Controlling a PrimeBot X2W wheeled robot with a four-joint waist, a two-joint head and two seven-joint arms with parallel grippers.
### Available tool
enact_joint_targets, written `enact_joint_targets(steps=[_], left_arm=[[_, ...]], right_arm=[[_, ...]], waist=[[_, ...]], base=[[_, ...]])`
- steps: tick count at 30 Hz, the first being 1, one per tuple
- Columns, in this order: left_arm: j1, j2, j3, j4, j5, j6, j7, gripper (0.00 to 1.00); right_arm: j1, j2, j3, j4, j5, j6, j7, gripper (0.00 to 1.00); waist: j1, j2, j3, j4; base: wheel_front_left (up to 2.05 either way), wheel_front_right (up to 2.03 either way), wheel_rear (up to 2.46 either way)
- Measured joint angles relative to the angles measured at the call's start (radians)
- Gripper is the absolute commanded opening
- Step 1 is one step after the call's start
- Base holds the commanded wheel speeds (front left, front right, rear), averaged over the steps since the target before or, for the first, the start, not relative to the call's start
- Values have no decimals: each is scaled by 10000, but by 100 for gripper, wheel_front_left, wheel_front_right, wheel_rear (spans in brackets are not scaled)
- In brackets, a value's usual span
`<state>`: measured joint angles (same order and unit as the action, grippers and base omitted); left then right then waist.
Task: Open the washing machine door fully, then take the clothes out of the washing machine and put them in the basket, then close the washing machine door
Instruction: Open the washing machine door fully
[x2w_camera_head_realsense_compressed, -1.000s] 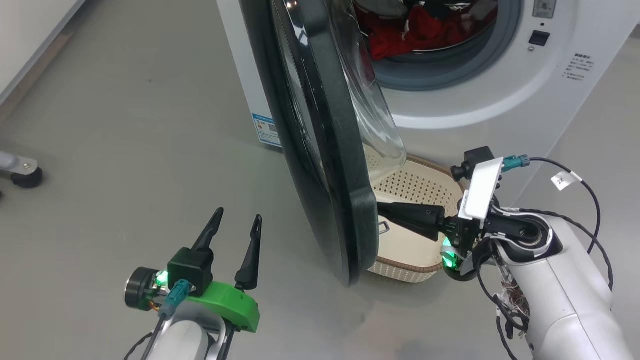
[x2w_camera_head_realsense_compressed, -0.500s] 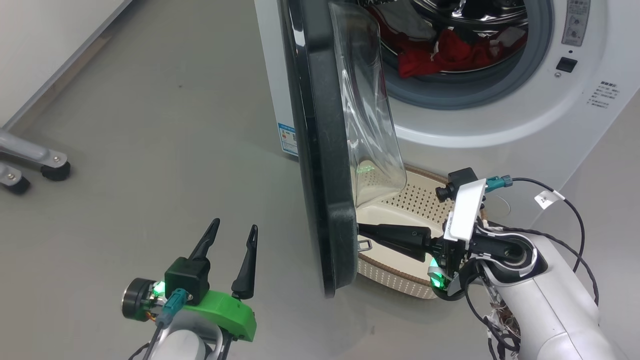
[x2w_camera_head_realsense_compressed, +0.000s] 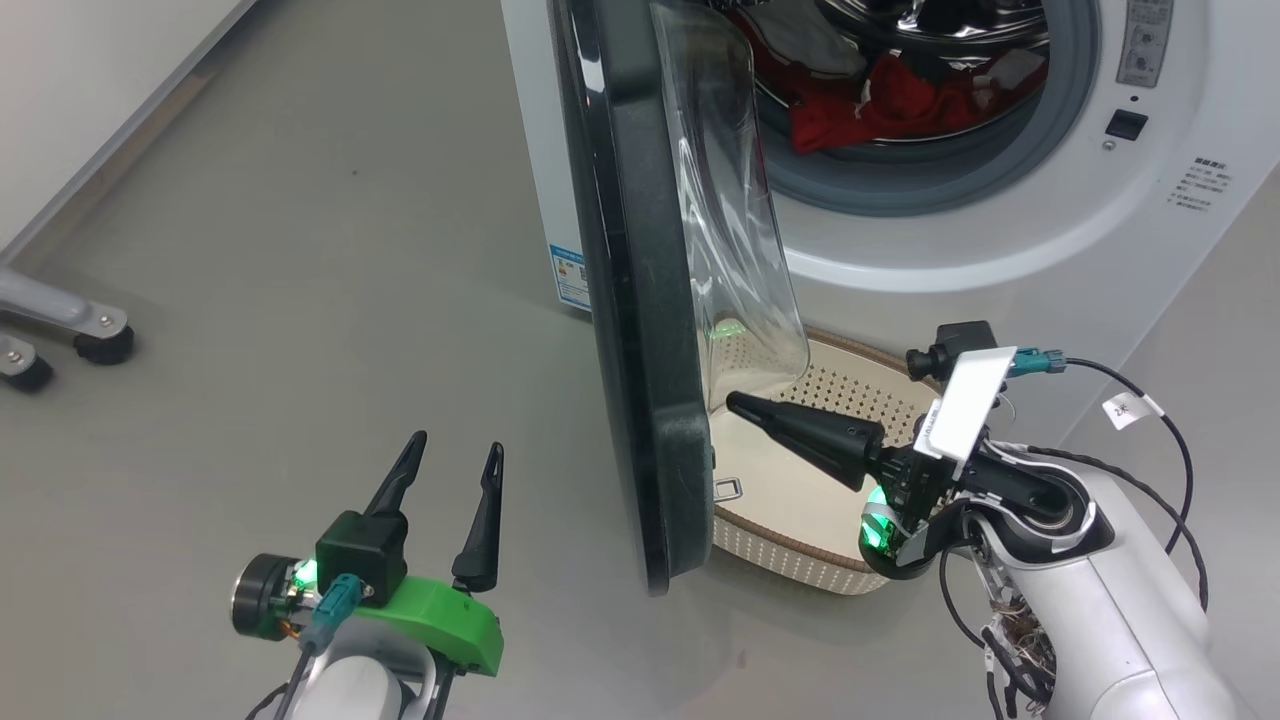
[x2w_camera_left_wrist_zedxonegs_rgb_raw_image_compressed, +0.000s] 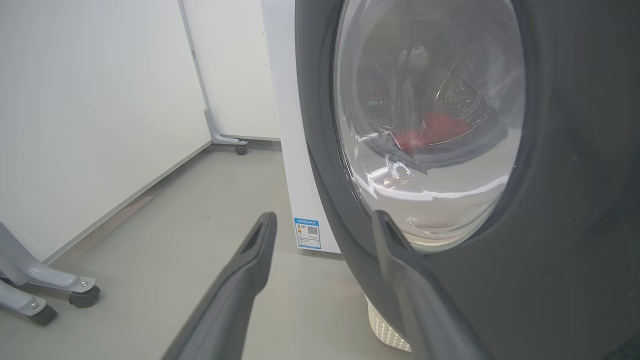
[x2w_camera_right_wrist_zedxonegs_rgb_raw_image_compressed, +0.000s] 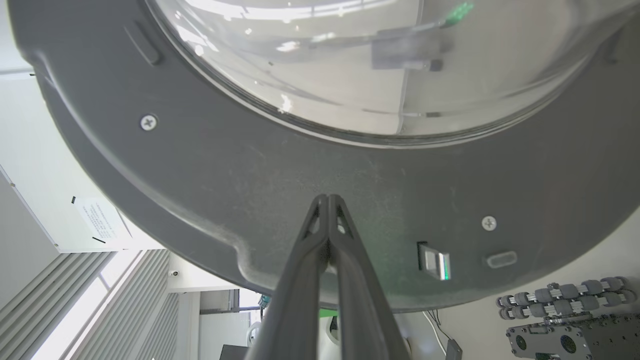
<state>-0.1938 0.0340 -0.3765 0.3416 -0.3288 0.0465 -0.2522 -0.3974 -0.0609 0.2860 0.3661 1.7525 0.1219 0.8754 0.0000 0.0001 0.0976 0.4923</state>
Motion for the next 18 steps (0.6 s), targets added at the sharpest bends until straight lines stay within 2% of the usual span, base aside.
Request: enact_joint_targets(steps=[8, 9, 10, 11, 12, 18], left_arm=[[108, 2, 224, -86, 115, 2, 0, 100], [114, 2, 238, -88, 123, 2, 0, 100], [114, 2, 245, -88, 123, 2, 0, 100], [115, 2, 255, -90, 125, 2, 0, 100], [115, 2, 263, -90, 127, 2, 0, 100], [168, 2, 410, -84, 136, 2, 0, 100]], right_arm=[[507, 17, -1087, -731, 138, 0, -1149, 0], [597, 19, -1266, -855, 140, 0, -1289, 19], [691, 25, -1438, -957, 138, 0, -1448, 43], [802, 23, -1584, -1072, 121, 0, -1588, 57], [925, 23, -1716, -1179, 65, 0, -1708, 100], [1761, -123, -2174, -1538, -775, 0, -2690, 100]], waist=[[0, 0, -1, -323], [0, 0, -5, -369], [0, 0, -11, -412], [0, 0, -20, -454], [0, 0, -32, -495], [0, 0, -153, -732]], base=[[0, 0, 0], [0, 0, 0], [0, 0, 0], [0, 0, 0], [0, 0, 0], [0, 0, 0]])
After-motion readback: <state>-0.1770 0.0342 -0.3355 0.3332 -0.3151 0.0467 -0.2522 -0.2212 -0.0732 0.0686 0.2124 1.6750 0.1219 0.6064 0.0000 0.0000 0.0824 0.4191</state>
